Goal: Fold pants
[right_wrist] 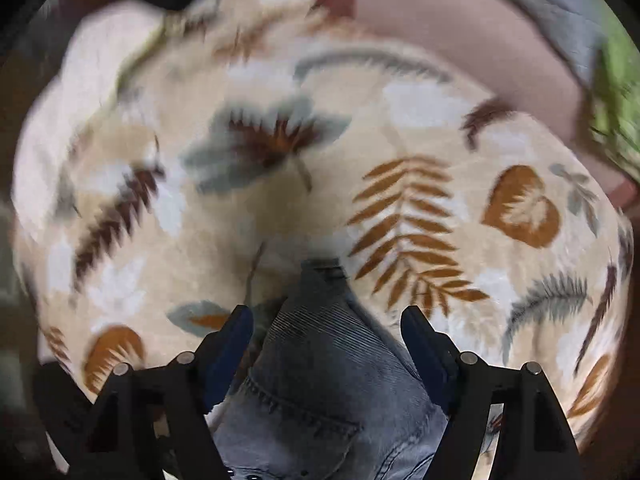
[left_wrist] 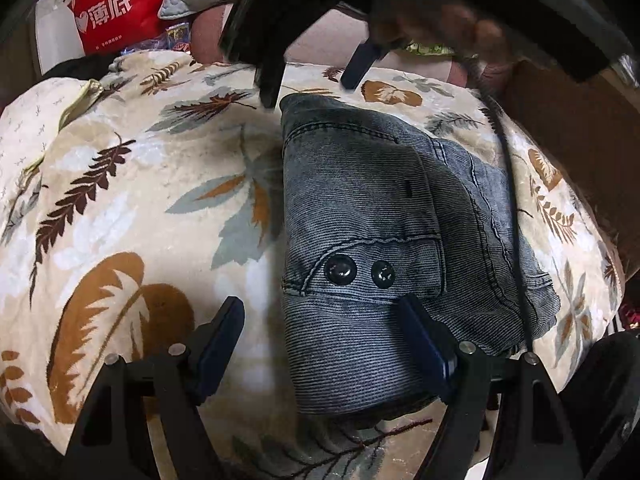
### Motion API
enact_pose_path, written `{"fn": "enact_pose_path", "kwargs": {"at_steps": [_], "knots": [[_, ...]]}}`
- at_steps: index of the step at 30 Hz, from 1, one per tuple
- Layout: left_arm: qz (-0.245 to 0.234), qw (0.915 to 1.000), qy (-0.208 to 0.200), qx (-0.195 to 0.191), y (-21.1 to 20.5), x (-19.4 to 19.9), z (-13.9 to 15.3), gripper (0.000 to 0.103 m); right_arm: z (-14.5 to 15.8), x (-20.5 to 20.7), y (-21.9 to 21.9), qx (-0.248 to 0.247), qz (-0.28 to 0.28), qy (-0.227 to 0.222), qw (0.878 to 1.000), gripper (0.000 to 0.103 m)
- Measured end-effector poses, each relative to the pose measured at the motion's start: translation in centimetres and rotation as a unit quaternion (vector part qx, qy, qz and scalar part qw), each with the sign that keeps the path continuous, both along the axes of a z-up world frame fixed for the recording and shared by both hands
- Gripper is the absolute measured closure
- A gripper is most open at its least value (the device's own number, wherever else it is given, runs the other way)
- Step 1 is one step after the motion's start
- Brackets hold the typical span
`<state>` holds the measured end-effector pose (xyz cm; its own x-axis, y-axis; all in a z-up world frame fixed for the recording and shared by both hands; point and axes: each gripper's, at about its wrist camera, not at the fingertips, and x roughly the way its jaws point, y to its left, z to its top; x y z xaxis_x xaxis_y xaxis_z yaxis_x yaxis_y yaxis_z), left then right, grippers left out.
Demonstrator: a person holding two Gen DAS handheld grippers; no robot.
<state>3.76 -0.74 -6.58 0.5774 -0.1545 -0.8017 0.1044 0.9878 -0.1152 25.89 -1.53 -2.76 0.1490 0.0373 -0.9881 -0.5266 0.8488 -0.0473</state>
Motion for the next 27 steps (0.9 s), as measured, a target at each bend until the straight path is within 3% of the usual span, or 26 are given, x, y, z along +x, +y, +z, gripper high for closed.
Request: {"fn": "enact_pose_path", "kwargs": {"at_steps": [1,3,6,9,11,15,18,19,21,23,25,27], "knots": [[0.0,1.0,0.001,-0.002,0.0,0.0,0.0,0.023,-0.7,0.1,0.3,-0.005,0.007,0.018,1.0,0.036],[0.001,1.0,0.003,-0.01,0.2,0.1,-0.1,0.023,-1.4,1.0,0.1,-0.02,-0.009,0.023,0.999,0.079],[0.0,0.9998,0.005,-0.017,0.4,0.2,-0.2,0.023,-1.0,2.4,-2.0,-0.011,-0.062,-0.001,0.998,0.082],[0.002,0.9998,0.006,-0.018,0.5,0.1,-0.2,0.023,0.6,3.2,-5.3,0.015,-0.142,-0.057,0.988,0.082],[0.003,0.9998,0.004,-0.018,0.4,0.0,-0.2,0.023,1.9,2.9,-8.0,0.059,-0.182,-0.075,0.979,0.081],[0.009,0.9998,0.003,-0.02,0.5,-0.1,-0.2,0.023,3.9,-1.9,-11.6,0.136,-0.179,-0.066,0.972,0.078],[0.015,0.9996,0.004,-0.025,0.6,-0.1,-0.2,0.023,4.5,-7.6,-14.6,0.186,-0.177,-0.064,0.964,0.066],[0.017,0.9995,0.004,-0.028,0.7,-0.1,-0.1,0.023,4.2,-9.7,-16.0,0.201,-0.184,-0.063,0.96,0.054],[0.023,0.999,0.01,-0.036,0.8,-0.1,-0.1,0.023,2.5,-13.3,-18.1,0.195,-0.2,-0.068,0.958,0.042],[0.027,0.9984,0.014,-0.048,1.1,0.0,0.3,0.023,0.4,-15.8,-19.9,0.195,-0.211,-0.062,0.956,0.042],[0.038,0.9971,0.013,-0.064,1.6,-0.3,1.4,0.023,-3.3,-17.3,-20.9,0.161,-0.214,-0.028,0.963,0.042],[0.052,0.9961,-0.014,-0.069,2.3,-1.0,2.9,0.023,-4.2,-18.3,-22.1,0.19,-0.216,-0.046,0.957,0.041]]}}
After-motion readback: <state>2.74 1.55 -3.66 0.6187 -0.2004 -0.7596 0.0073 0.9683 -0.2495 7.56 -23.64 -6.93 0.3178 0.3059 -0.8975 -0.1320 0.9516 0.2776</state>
